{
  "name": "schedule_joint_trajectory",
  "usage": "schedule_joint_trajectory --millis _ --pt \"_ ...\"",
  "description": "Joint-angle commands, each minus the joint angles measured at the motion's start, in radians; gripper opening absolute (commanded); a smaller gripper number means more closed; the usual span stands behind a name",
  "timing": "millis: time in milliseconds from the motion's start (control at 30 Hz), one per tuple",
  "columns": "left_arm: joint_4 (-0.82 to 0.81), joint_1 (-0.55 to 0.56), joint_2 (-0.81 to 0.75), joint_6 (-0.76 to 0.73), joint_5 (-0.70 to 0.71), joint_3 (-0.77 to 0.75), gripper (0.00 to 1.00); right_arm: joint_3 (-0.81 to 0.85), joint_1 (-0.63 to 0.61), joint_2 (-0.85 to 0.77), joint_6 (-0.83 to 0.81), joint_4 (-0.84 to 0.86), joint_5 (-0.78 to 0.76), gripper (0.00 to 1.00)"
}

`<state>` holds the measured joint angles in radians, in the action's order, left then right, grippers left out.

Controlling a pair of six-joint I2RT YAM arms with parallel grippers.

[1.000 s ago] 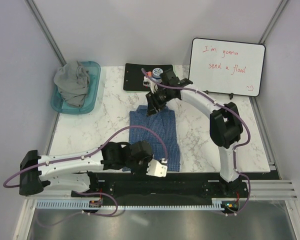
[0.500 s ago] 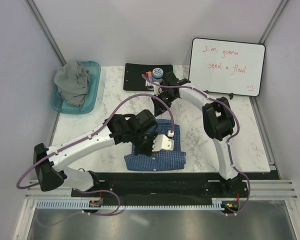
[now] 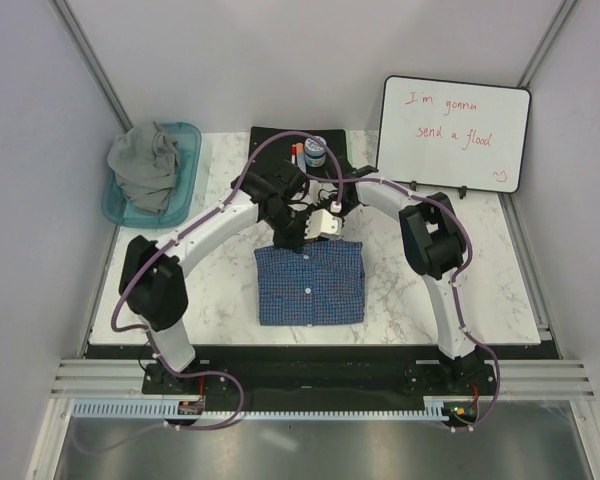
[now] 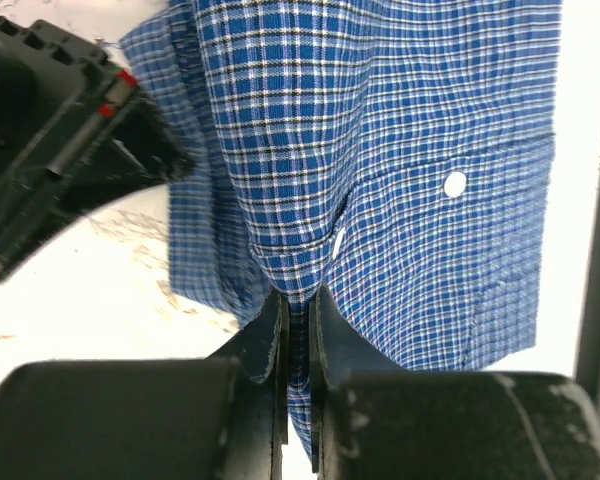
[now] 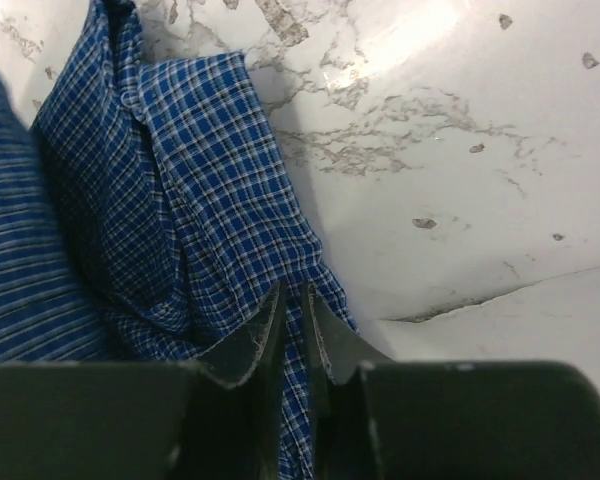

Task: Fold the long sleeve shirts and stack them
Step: Fold the shirt

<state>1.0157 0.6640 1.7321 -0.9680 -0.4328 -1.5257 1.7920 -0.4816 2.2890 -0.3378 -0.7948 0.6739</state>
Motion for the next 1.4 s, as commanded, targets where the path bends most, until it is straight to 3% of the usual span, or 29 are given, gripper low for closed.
schedule_joint_trajectory --millis 0,233,300,433,567,667,767,800,900,1000,1100,1367 --pt "-0.066 -0.035 0.095 -0.146 -0.044 -0.086 0.09 0.004 -0.002 0.007 -0.055 -0.020 0.072 0.18" --pt "-0.160 -0.078 0.181 -0.186 -0.032 -0.094 0.10 0.013 0.000 0.013 -0.072 -0.035 0.082 0.17" --pt "-0.189 -0.087 0.198 -0.176 -0.034 -0.102 0.16 0.027 0.003 0.015 -0.067 -0.037 0.069 0.18" --pt "-0.200 -0.104 0.189 -0.117 -0.038 -0.123 0.30 0.102 0.040 0.006 0.000 -0.037 0.021 0.37" --pt "-0.193 -0.203 0.115 0.047 -0.099 -0.146 0.50 0.200 0.147 -0.043 0.078 -0.040 -0.022 0.57" --pt "-0.187 -0.291 0.064 0.191 -0.133 -0.102 0.52 0.216 0.216 -0.109 0.157 -0.044 -0.023 0.71" --pt "-0.198 -0.381 0.034 0.366 -0.185 -0.030 0.55 0.124 0.262 -0.201 0.244 -0.044 -0.010 0.74" --pt "-0.218 -0.400 0.026 0.490 -0.188 -0.002 0.56 0.040 0.267 -0.261 0.264 -0.041 -0.004 0.74" --pt "-0.331 -0.440 -0.029 0.674 -0.189 0.151 0.59 -0.188 0.268 -0.377 0.371 0.003 0.032 0.77" --pt "-0.469 -0.442 -0.084 0.788 -0.165 0.301 0.59 -0.386 0.268 -0.440 0.452 0.087 0.088 0.84" --pt "-0.554 -0.443 -0.082 0.848 -0.149 0.367 0.58 -0.503 0.261 -0.473 0.476 0.184 0.079 0.90" --pt "-0.661 -0.445 -0.052 0.959 -0.138 0.467 0.55 -0.600 0.203 -0.464 0.451 0.236 0.084 0.80"
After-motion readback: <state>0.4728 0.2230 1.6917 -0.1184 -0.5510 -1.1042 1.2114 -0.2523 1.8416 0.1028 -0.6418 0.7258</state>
